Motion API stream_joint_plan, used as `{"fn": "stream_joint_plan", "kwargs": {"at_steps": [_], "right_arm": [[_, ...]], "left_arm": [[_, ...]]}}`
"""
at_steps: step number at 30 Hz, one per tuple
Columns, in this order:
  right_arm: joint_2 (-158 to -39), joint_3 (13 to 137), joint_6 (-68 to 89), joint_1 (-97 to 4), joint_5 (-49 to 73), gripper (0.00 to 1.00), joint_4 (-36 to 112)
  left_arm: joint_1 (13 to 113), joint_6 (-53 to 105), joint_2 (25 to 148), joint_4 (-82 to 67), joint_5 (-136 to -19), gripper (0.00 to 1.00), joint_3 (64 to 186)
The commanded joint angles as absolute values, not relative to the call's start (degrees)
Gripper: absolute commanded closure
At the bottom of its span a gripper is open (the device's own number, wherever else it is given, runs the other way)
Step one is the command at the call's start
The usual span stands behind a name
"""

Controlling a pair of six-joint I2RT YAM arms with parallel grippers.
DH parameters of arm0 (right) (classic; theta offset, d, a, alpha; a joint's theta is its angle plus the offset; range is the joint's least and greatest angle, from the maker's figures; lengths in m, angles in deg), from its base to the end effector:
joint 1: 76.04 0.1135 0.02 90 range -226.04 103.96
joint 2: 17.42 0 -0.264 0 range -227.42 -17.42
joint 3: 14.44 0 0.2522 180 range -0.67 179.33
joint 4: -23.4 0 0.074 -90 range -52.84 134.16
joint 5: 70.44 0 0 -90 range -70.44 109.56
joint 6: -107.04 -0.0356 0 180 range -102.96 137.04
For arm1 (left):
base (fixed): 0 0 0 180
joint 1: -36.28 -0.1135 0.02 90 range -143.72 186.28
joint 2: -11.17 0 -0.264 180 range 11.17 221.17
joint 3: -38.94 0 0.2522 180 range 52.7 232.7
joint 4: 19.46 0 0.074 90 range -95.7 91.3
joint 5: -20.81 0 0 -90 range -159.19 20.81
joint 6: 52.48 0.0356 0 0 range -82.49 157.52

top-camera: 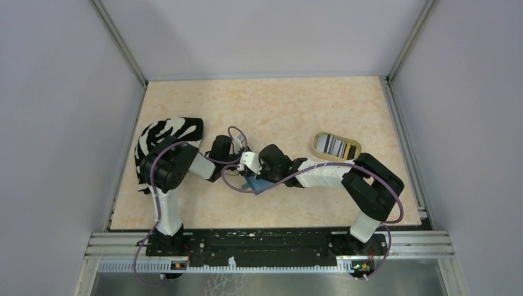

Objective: Put the credit cards into the card holder
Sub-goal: Insert the credit card into the card holder.

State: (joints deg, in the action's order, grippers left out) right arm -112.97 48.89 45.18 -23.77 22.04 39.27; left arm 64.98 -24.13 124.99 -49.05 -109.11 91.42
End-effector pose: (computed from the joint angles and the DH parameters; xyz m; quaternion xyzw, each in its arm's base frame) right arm 0.2044 0.2617 0.1603 -0.5968 0.7181 0.0550 0.3539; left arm 0.2818 -0.1803 0.0804 -0.0735 0.8345 -0.5347 0.1110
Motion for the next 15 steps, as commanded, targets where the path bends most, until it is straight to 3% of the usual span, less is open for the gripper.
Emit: {"fn": "stream_joint_plan", "kwargs": {"at_steps": [1, 15], "right_arm": [[-112.25, 50.30, 44.07, -25.12, 25.49, 0.93, 36.34], [-114.57, 51.79, 37.88, -25.15, 28.69, 0.91, 34.50]], "left_arm": [[64.69, -19.68, 126.85, -40.49, -103.82, 0.68, 89.65], [64.71, -17.07, 121.90, -35.87, -100.13, 0.58, 89.07]]}}
